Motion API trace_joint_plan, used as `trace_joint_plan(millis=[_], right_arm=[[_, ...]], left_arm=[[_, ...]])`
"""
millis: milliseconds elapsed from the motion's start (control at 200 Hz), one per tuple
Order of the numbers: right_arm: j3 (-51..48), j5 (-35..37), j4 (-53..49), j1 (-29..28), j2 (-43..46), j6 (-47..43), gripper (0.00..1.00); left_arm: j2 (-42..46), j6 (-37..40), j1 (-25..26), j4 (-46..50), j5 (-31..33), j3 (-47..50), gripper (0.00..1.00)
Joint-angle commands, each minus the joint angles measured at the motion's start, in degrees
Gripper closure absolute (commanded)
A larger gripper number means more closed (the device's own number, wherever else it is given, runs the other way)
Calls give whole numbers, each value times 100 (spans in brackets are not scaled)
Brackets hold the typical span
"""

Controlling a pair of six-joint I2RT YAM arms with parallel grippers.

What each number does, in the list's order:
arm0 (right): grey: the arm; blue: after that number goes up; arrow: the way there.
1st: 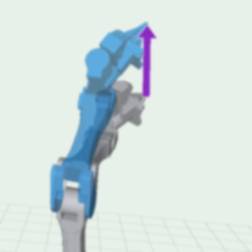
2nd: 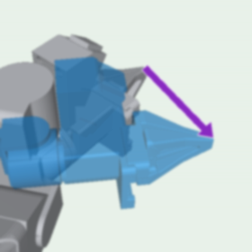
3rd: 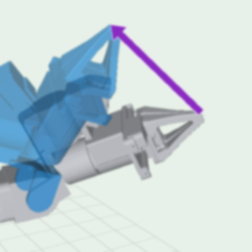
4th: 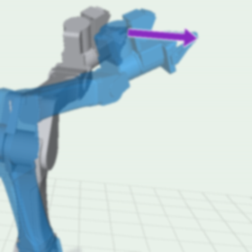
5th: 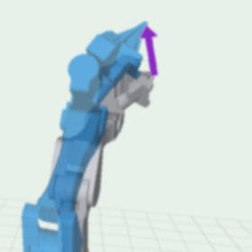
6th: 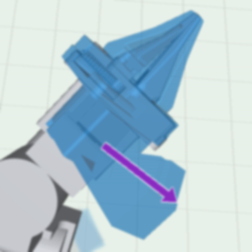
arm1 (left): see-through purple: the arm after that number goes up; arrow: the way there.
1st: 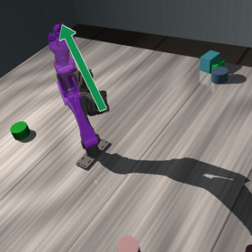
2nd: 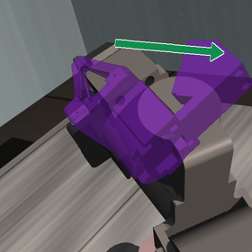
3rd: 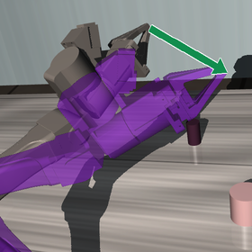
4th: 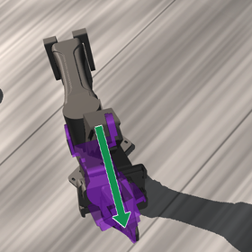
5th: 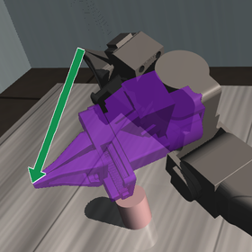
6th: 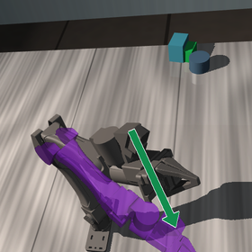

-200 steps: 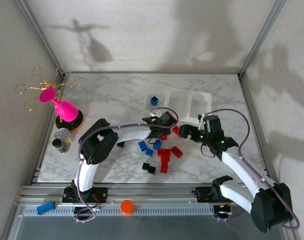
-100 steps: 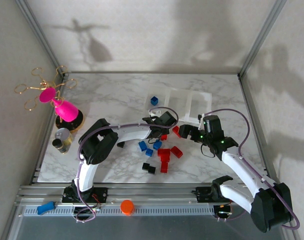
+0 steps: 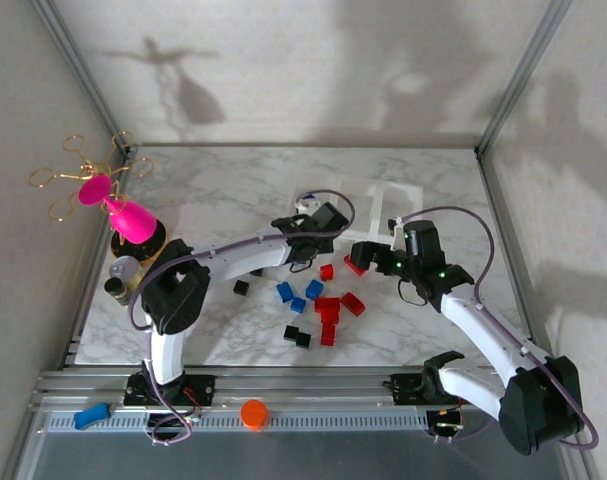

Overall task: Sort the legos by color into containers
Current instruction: Pick up the lego from the center of the table, then place the lego in the container.

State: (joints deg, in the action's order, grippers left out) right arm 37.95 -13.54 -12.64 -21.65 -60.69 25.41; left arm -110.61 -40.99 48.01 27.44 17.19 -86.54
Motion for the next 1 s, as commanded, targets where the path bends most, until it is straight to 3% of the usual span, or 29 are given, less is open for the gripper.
trace_joint_plan(millis=[0, 100, 245, 476, 991], right_arm=[[349, 153, 44, -39, -205, -263, 1], [526, 697, -85, 12, -272, -331, 1], [581, 254, 210, 55, -432, -145, 1], [652, 236, 282, 55, -700, -66, 1], [713, 263, 325, 55, -952, -147, 1]], left_arm=[[96, 483, -342, 373, 228, -471, 63], [-117, 543, -578, 242, 19, -838, 64], [-766, 519, -820, 264, -154, -1634, 64], [-1707, 437, -1033, 458, -333, -2785, 65], [-2582, 294, -1294, 534, -526, -3604, 64]])
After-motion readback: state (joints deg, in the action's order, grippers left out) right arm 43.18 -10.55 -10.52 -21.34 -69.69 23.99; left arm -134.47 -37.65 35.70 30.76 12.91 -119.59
